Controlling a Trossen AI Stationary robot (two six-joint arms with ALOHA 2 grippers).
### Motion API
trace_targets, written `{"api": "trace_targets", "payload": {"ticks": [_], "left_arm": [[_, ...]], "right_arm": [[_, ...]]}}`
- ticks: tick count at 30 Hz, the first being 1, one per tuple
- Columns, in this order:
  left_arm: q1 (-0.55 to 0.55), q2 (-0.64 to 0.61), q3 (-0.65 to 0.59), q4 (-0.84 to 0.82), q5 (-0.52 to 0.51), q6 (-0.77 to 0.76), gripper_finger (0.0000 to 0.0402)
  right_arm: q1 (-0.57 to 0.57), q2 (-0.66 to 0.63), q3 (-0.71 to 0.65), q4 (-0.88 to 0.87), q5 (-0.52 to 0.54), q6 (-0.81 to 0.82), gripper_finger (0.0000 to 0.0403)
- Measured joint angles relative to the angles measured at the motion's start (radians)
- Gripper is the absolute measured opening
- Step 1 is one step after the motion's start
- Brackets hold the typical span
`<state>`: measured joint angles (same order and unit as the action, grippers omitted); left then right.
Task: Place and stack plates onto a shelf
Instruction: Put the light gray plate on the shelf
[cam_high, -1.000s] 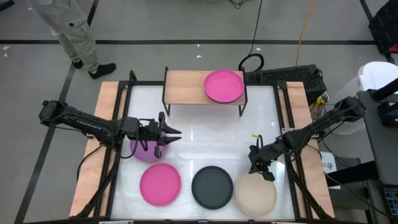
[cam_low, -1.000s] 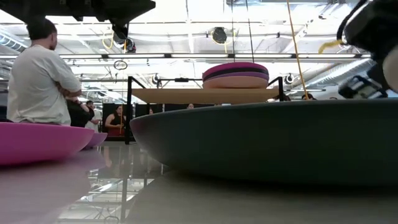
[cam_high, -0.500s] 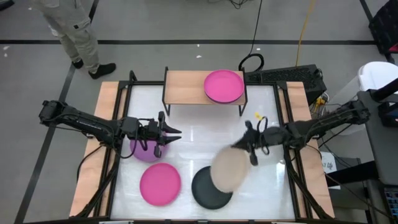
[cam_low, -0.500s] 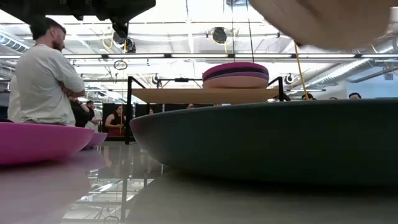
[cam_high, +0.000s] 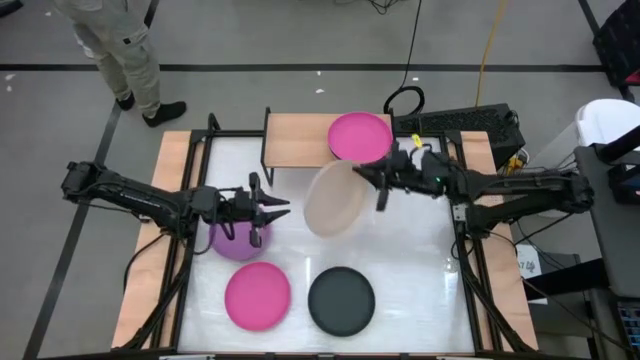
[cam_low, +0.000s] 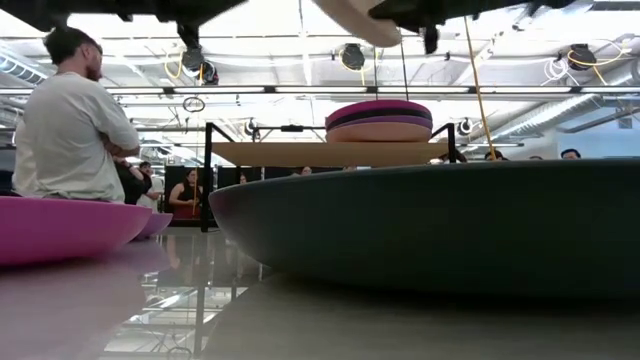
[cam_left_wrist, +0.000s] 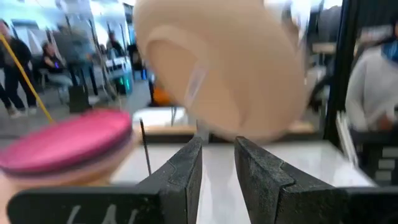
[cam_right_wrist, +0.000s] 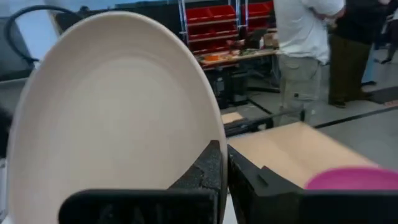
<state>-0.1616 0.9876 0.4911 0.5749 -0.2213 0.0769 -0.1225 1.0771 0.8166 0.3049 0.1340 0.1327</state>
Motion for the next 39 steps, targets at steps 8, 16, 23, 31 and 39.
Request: {"api": "trace_targets", "payload": {"ticks": [8, 16, 23, 31, 39], "left_arm": [[0.0, -0.26, 0.001, -0.175, -0.09, 0.047, 0.0101], [0.0, -0.321, 0.001, -0.325, -0.101, 0.021, 0.0101], [0.0, -0.287, 0.001, -0.328, -0.101, 0.022, 0.0101], [0.006, -0.278, 0.001, -0.308, -0.102, 0.02, 0.0101], [0.006, -0.268, 0.001, -0.266, -0.103, 0.054, 0.0101]], "right_arm": [[-0.179, 0.172, 0.137, 0.04, -0.14, 0.056, 0.0], [-0.289, 0.361, 0.269, 0.084, -0.243, 0.144, 0.0], [-0.319, 0.46, 0.319, 0.087, -0.249, 0.138, 0.0], [-0.352, 0.476, 0.317, 0.059, -0.27, 0.09, 0.0], [-0.398, 0.542, 0.317, 0.159, -0.267, 0.082, 0.0]]}}
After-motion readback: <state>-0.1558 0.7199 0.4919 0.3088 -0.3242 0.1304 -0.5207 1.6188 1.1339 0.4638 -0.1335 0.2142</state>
